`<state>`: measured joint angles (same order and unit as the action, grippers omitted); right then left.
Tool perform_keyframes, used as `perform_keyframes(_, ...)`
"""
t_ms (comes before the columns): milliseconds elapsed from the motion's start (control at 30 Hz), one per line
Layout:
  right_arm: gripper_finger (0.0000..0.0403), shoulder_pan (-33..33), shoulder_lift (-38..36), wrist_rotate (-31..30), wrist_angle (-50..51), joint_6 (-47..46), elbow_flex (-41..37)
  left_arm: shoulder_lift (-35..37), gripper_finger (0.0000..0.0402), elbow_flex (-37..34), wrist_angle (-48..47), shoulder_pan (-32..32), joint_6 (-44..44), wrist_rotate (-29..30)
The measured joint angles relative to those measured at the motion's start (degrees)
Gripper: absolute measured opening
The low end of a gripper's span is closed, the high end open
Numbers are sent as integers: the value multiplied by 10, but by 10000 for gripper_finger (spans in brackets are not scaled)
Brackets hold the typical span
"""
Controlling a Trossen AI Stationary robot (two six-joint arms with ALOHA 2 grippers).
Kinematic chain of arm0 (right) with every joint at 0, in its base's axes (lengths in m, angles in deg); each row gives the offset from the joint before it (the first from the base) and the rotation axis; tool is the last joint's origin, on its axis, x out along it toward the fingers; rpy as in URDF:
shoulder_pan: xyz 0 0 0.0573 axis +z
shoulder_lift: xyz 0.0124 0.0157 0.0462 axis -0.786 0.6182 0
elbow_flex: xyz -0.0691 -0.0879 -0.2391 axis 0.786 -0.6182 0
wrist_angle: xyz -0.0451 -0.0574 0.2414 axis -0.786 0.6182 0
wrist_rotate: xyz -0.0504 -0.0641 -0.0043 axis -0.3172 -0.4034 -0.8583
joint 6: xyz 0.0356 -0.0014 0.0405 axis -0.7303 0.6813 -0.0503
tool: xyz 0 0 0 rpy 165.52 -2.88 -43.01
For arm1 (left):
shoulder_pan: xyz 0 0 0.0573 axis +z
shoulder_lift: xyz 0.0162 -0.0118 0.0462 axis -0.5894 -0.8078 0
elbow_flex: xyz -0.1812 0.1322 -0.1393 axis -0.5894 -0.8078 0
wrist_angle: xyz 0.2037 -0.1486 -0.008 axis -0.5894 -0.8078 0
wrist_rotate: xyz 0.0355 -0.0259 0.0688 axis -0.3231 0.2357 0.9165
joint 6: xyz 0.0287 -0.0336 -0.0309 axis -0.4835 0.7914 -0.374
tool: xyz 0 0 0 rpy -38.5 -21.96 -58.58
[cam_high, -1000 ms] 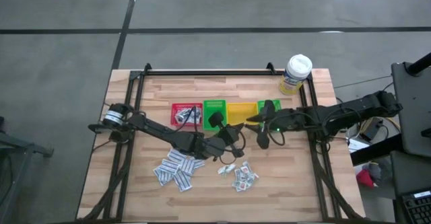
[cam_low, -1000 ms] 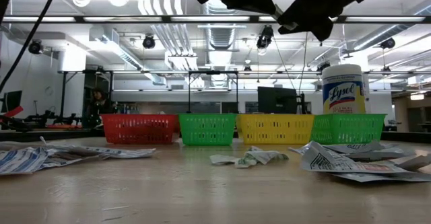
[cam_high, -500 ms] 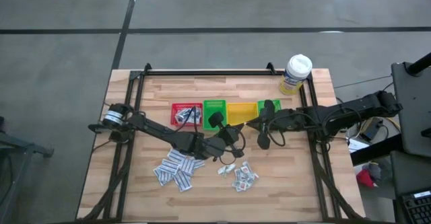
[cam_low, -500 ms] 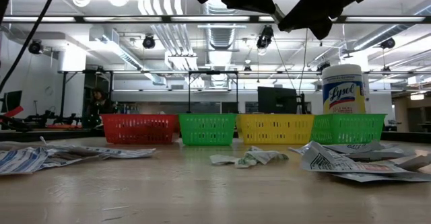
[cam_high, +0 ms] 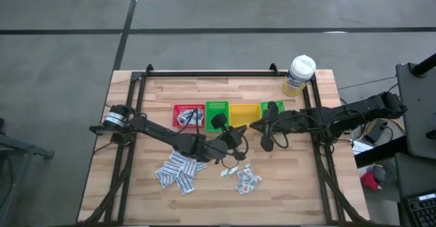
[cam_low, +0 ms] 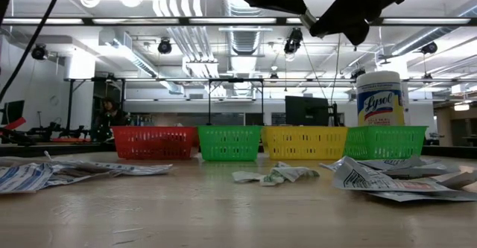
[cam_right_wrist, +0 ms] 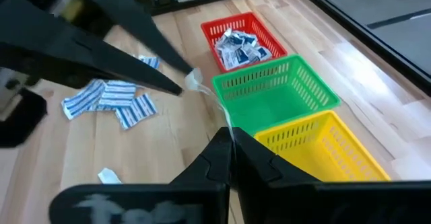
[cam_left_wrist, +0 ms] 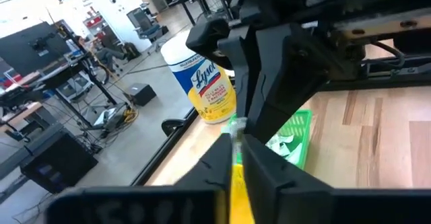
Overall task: Pick & Place First Aid Supplies
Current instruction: Put the green bandage into the right green basket
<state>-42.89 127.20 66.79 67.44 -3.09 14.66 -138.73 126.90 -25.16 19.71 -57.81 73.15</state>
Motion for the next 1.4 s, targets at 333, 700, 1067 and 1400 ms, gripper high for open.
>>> perform_keyframes(333, 8, -10, -1, -18, 56, -30, 0, 30, 169, 0, -40, -9, -64, 169)
perform_keyframes(700, 8, -104, -10, -36, 230, -73, 0, 63, 184, -1, -426, -38, 245, 247)
perform_keyframes(1067, 8, -236, -10, 64, 302, -55, 0, 67, 183, -10, -669, -68, 507, 246)
perform_keyframes(1400, 8, -339, -10, 235, 323, -1, 0, 121, 183, -100, -678, -82, 594, 211)
